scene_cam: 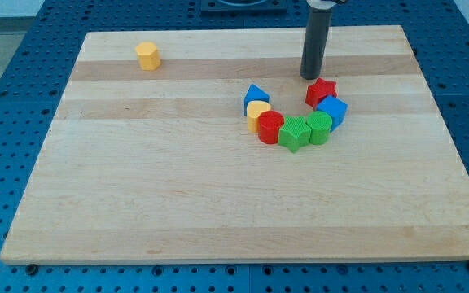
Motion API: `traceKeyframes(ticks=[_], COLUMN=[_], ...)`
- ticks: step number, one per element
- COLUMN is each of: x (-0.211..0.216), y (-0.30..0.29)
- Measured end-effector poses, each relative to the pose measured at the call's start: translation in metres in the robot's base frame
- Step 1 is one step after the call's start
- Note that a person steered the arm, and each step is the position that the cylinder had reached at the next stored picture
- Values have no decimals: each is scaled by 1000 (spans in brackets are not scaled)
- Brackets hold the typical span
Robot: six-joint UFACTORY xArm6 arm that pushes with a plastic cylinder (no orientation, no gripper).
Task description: Move your arm towards the right of the board
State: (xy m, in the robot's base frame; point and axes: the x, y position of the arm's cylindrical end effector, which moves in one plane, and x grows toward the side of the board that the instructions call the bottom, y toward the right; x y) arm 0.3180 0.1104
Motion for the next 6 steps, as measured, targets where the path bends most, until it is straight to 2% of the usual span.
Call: traceKeyframes(ticks=[4,5,6], x=[15,1,-14], y=[1,28,80])
